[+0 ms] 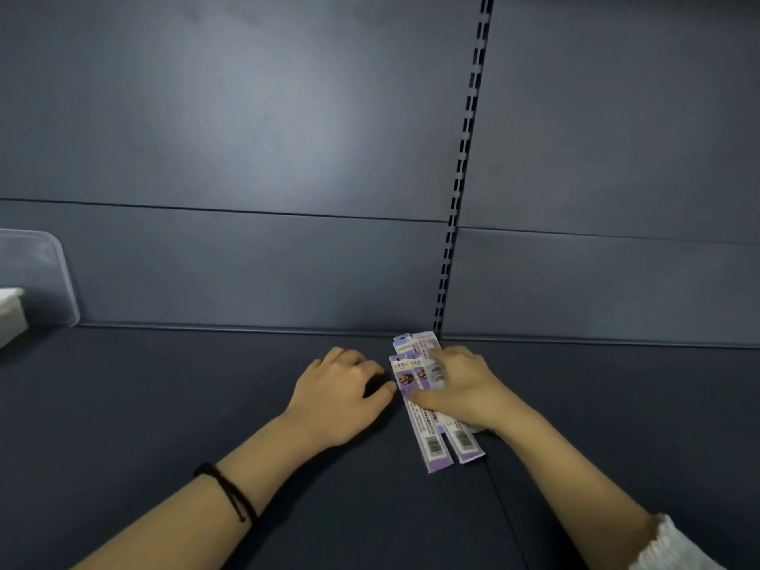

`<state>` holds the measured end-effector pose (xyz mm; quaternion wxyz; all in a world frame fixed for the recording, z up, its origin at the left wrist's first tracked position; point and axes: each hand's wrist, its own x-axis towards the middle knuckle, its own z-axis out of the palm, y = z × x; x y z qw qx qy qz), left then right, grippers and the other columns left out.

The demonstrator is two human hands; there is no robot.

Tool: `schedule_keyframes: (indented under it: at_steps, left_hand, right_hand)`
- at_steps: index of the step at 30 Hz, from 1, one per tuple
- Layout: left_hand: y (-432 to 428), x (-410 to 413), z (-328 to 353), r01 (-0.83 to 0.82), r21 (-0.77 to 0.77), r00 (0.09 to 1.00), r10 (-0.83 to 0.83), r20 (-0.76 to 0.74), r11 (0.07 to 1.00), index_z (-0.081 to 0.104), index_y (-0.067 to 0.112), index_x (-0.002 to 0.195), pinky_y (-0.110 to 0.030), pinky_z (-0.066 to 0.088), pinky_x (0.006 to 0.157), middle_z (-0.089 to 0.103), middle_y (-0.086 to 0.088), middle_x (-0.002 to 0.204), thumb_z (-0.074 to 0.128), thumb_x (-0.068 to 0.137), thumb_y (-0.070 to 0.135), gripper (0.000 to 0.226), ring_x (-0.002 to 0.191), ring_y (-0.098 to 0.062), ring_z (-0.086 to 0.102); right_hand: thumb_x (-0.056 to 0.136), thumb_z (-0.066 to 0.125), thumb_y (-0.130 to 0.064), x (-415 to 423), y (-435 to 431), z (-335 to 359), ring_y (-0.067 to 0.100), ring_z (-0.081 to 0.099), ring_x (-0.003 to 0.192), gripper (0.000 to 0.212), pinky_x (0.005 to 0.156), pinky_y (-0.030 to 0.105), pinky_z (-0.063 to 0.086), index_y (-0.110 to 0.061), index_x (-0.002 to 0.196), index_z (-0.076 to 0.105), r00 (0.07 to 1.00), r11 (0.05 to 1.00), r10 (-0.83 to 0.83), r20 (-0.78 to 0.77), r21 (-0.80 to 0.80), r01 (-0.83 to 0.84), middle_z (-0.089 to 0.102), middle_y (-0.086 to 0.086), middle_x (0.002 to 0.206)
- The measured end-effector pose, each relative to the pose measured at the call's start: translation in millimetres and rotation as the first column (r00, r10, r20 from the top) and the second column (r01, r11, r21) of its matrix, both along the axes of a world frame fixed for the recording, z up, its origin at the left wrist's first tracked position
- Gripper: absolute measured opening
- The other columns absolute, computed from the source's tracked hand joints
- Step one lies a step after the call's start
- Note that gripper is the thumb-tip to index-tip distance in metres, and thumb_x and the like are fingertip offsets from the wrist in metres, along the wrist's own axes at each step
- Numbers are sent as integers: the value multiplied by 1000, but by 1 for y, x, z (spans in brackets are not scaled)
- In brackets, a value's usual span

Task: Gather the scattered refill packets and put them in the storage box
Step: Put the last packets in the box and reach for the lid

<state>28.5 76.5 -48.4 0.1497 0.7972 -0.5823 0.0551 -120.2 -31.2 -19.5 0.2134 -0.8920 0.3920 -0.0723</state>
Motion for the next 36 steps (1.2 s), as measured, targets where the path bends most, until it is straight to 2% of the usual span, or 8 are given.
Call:
schedule_keyframes:
  at_steps: [11,14,17,19,24,30,33,36]
  left_hand:
    - [-11,1,8,-63,23,983,66,-172,998,63,25,119,-36,36,99,56,1,129,38,96,47,41,123,-21,44]
    - [-25,2,10,-155,-18,920,137,-367,988,71,20,94,-36,37,92,64,-1,111,36,95,51,46,118,-25,47]
    - [-30,-2,11,-139,-97,704,30,-709,986,73,25,95,-35,42,99,69,2,109,37,90,65,55,115,-20,56]
    - [-26,-12,17,-78,-239,374,-194,-907,968,71,28,111,-24,44,93,71,6,114,41,91,62,50,109,-9,63]
    - [-26,-17,20,-202,-389,-34,-404,-914,899,61,23,125,-35,51,92,69,-7,119,56,91,43,40,108,-20,67]
    - [-21,-19,21,-250,-419,-121,-457,-881,873,60,17,123,-27,57,68,74,-8,105,61,91,18,32,90,-19,72]
    - [-19,-19,25,-232,-444,-132,-481,-867,865,59,16,124,-29,57,66,74,-8,102,59,92,14,32,87,-20,72]
    - [-15,-16,32,-243,-499,-105,-534,-839,832,54,20,125,-35,60,71,74,-10,103,57,93,12,33,91,-23,73]
  right_hand:
    - [72,71,2,10,-20,9,15,57,93,82,58,22,49,-27,142,41,976,976,-10,218,213,-38,46,2,136]
    - [70,73,5,9,-22,4,15,67,91,78,75,33,59,-27,136,47,912,921,-49,408,373,-117,61,-1,114]
    - [73,72,9,10,-16,2,13,69,87,73,70,26,57,-25,133,49,775,852,-127,619,468,-234,63,-1,109]
    - [75,71,9,14,-8,-1,10,70,87,73,69,24,58,-29,132,46,697,836,-140,703,461,-297,64,-2,111]
    - [80,74,-13,28,11,-10,2,59,115,83,102,36,48,-32,147,28,701,914,31,713,263,-308,60,-13,127]
    - [84,66,-41,25,18,-10,6,4,145,99,119,38,11,-33,151,-6,816,969,226,532,-32,-247,19,-14,156]
    - [73,68,-52,22,14,-7,7,14,144,102,117,45,24,-41,149,1,813,966,201,546,27,-256,18,-12,155]
    - [79,69,-45,15,14,0,-8,33,126,86,107,28,38,-46,147,15,771,961,165,616,75,-266,29,-20,138]
